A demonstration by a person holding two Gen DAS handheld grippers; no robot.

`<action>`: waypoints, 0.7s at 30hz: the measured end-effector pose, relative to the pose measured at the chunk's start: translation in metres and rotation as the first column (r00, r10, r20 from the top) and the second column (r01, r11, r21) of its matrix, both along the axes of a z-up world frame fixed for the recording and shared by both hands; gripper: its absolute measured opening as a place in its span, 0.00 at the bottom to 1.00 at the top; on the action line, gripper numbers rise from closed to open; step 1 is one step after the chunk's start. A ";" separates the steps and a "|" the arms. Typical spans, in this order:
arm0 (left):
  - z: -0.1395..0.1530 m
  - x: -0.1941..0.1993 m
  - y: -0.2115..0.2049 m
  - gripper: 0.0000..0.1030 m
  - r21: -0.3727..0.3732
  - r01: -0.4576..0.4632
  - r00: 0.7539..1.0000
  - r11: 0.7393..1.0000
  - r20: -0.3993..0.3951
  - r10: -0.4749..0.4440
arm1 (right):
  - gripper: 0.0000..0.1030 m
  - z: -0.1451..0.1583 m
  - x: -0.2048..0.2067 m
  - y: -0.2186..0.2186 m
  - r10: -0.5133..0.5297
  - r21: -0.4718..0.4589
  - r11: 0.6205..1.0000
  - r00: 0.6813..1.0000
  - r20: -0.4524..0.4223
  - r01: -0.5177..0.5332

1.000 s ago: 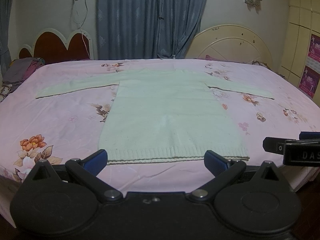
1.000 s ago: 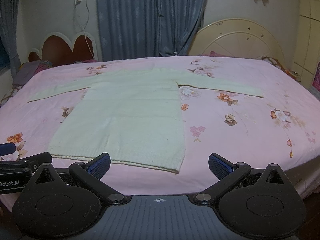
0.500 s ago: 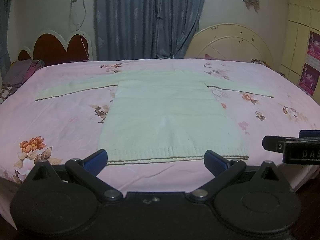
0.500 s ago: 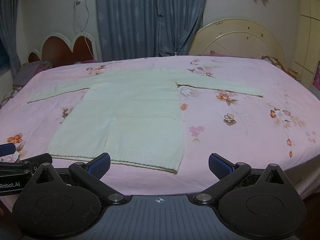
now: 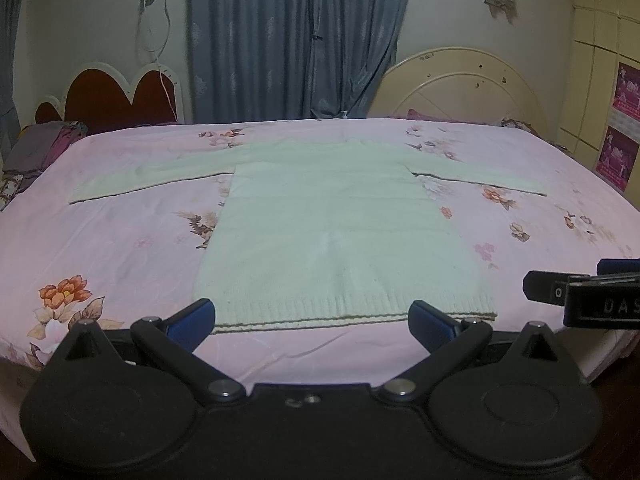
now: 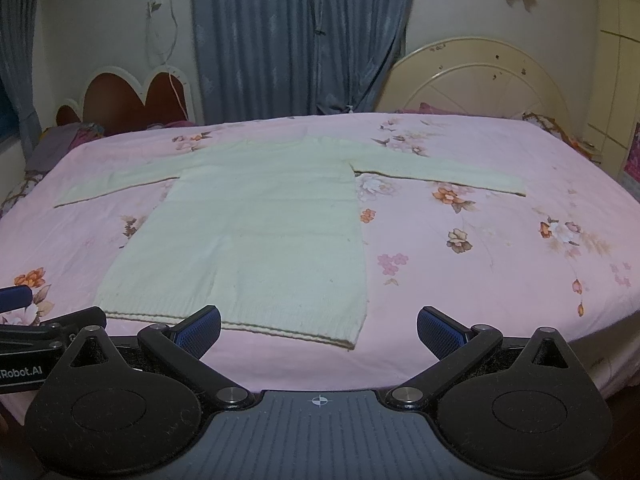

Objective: Fold small clothes

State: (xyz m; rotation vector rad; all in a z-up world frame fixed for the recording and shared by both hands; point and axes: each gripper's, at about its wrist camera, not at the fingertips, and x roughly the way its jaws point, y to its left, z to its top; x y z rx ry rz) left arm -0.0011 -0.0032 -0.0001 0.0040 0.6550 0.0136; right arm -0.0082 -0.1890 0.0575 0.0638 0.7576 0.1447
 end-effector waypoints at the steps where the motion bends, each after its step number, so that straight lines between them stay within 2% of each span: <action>1: 0.000 0.000 0.000 0.99 0.000 0.000 1.000 1.000 0.000 0.000 | 1.00 0.000 0.000 0.000 0.001 -0.001 1.000 1.000 -0.001 -0.001; 21: 0.000 0.000 0.000 0.99 0.002 -0.005 1.000 1.000 0.001 0.005 | 1.00 0.000 0.001 0.000 0.006 -0.001 1.000 1.000 -0.002 -0.006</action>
